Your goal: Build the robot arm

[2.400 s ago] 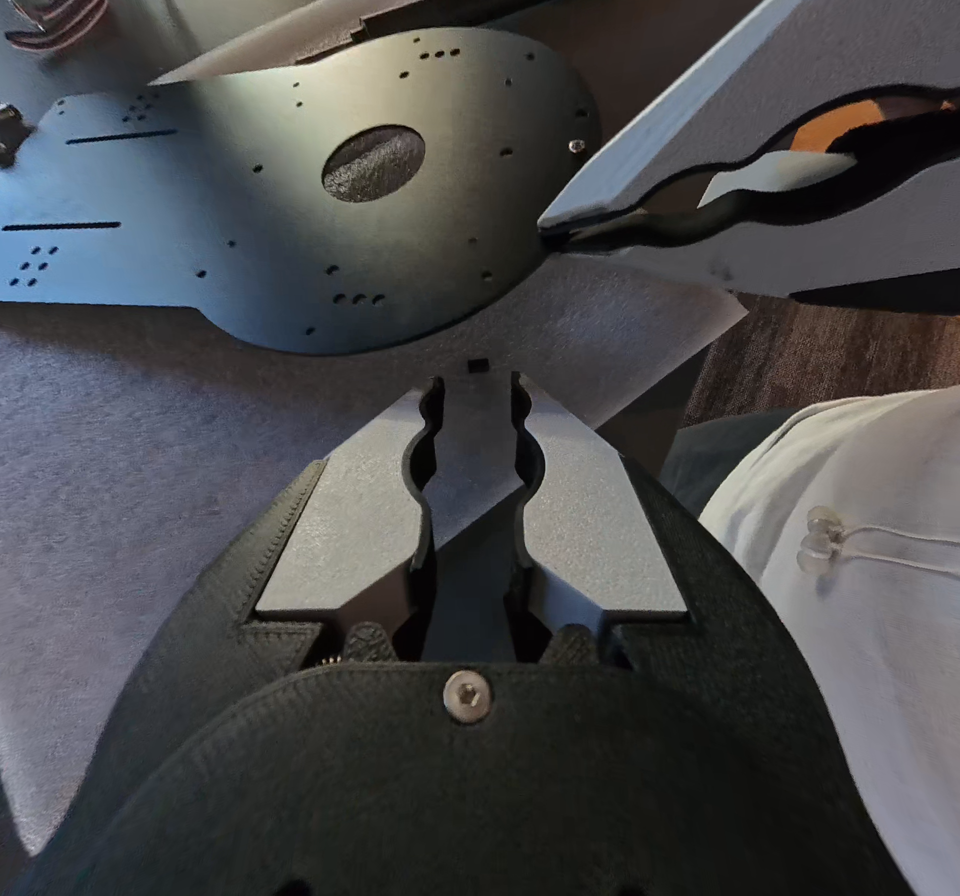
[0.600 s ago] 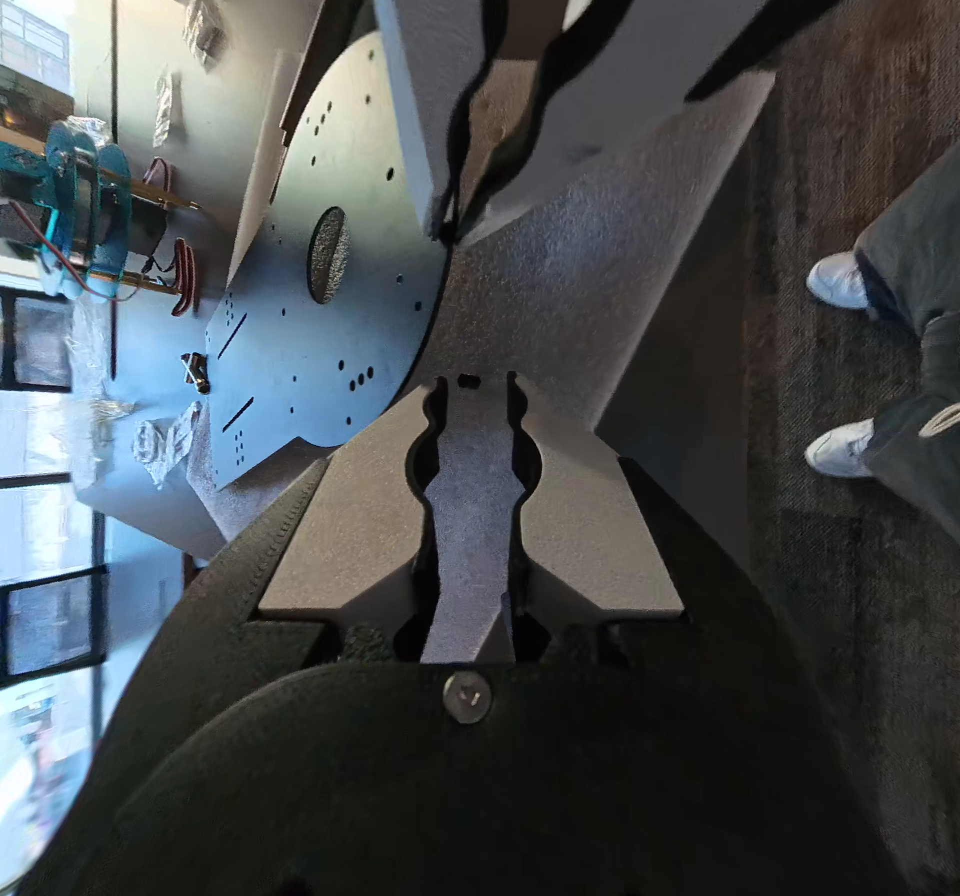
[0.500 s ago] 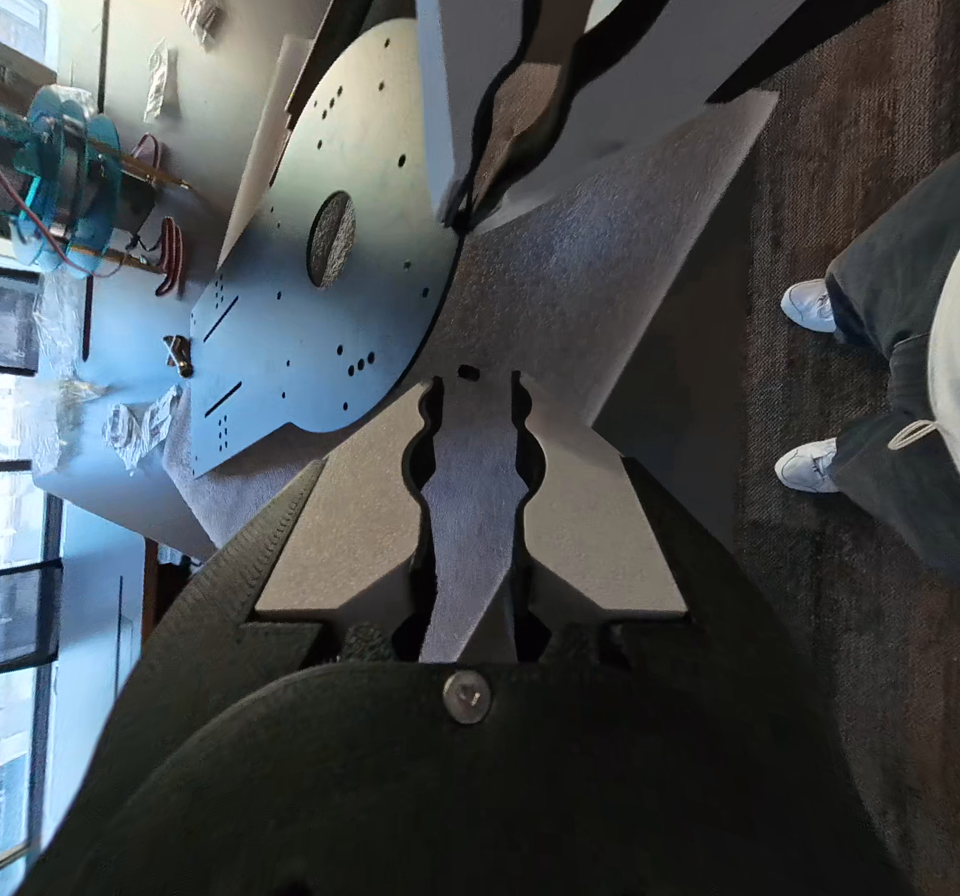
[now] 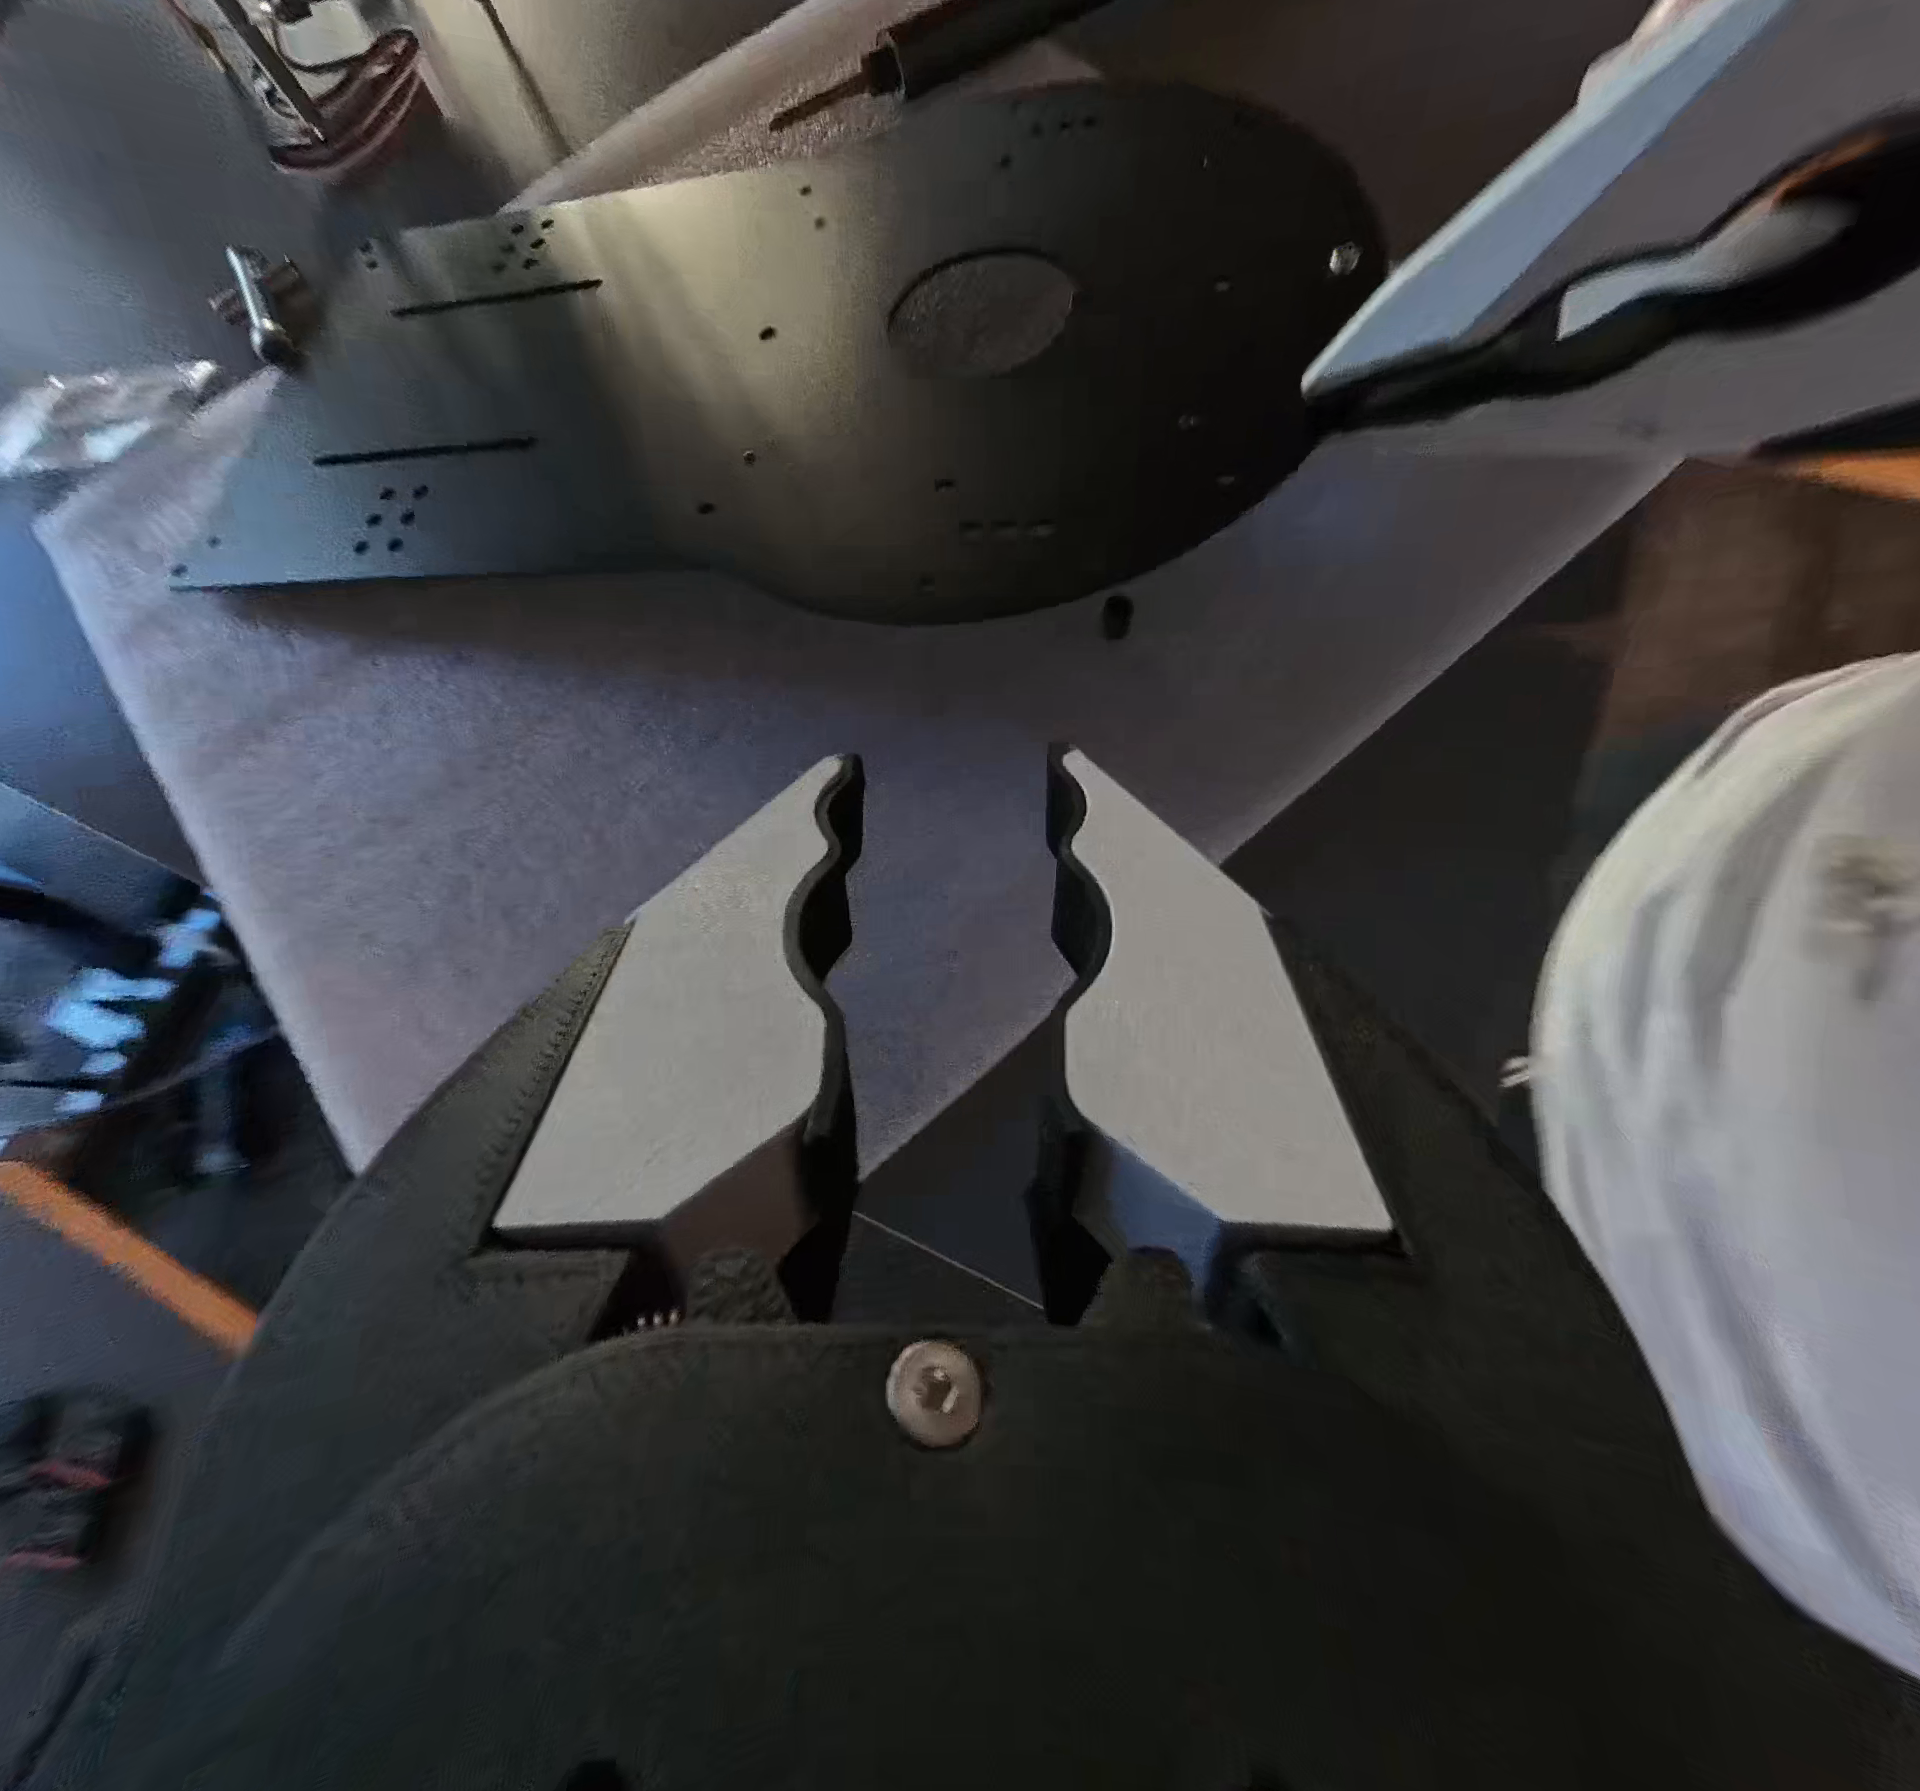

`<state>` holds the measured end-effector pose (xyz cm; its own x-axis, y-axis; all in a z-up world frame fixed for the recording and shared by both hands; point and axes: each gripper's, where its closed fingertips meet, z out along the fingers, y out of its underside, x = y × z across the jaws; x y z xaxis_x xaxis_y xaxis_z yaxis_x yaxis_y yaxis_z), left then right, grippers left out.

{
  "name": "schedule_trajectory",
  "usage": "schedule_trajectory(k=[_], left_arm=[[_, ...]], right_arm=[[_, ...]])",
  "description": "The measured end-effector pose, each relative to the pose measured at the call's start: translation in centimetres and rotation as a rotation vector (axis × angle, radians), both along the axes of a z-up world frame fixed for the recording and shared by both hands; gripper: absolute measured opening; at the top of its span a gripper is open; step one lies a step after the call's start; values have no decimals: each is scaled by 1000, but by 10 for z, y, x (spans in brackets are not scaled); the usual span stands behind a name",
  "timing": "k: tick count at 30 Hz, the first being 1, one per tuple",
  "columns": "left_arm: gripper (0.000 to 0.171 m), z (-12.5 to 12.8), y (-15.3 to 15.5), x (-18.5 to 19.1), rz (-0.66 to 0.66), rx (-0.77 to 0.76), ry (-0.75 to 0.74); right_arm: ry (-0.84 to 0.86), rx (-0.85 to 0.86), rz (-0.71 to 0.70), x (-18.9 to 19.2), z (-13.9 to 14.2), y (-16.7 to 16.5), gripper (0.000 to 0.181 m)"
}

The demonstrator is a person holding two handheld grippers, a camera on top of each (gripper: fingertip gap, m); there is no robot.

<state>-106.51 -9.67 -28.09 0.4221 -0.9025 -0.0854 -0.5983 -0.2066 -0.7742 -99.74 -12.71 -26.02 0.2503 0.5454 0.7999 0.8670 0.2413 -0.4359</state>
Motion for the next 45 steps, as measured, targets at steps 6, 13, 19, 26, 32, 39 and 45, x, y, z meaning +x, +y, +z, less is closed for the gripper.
schedule_trajectory(k=[6,13,19,26,32,39,45], left_arm=[[15,-19,-5,2,-60,98,127],[16,-20,-4,2,-53,44,38],[16,-20,-4,1,-36,33,22],[16,-19,-4,1,-39,38,25],[16,-19,-4,1,-37,33,15],[16,-19,-4,1,-43,15,0],[16,-19,-4,1,-44,15,-3]], right_arm=[[-12,6,-17,-3,-3,3,1],[-35,-5,-20,-8,-11,8,2],[-45,-16,-14,-11,-16,12,2],[-44,-33,-15,-12,-19,16,2],[-52,-48,-9,-11,-23,15,2],[-53,-52,-1,-12,-25,15,2],[-46,-27,31,-14,-23,15,1]])
